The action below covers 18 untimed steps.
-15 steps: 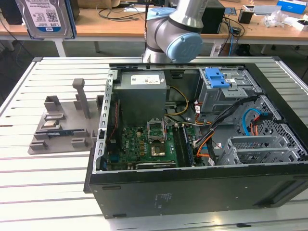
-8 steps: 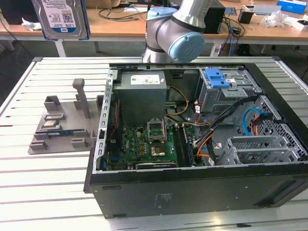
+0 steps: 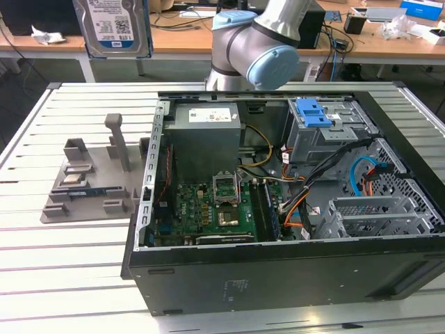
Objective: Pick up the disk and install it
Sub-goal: 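Pick up the disk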
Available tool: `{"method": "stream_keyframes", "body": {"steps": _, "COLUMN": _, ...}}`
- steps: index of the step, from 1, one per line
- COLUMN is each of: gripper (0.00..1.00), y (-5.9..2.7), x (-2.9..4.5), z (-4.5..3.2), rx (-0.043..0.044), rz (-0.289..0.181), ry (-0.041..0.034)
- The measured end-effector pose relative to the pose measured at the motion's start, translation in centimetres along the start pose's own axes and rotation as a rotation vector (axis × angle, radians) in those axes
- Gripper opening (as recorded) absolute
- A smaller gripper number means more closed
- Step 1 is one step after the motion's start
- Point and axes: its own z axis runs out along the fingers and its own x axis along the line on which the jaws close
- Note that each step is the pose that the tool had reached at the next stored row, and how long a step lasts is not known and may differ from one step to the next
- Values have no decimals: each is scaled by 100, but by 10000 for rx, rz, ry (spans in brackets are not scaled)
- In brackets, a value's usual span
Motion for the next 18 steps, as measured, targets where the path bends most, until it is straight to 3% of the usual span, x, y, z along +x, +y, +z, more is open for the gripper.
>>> {"method": "stream_keyframes", "body": {"steps": 7, "gripper": 37, "y": -380, "x": 21, "z": -12, "rx": -42, "rz": -2, "ry": -1}}
{"method": "stream_keyframes", "body": {"steps": 9, "gripper": 37, "y": -577, "x": 28, "z": -18, "rx": -63, "rz": -2, "ry": -2}}
{"method": "stream_keyframes", "body": {"steps": 11, "gripper": 37, "y": -675, "x": 32, "z": -22, "rx": -76, "rz": -3, "ry": -3}}
{"method": "stream_keyframes", "body": {"steps": 13, "gripper": 37, "y": -828, "x": 38, "z": -27, "rx": -95, "rz": -2, "ry": -3}}
{"method": "stream_keyframes", "body": {"steps": 16, "gripper": 37, "y": -1122, "x": 49, "z": -37, "rx": -132, "rz": -3, "ry": -5}}
{"method": "stream_keyframes", "body": {"steps": 18, "gripper": 37, "y": -1222, "x": 52, "z": -40, "rx": -145, "rz": -2, "ry": -5}}
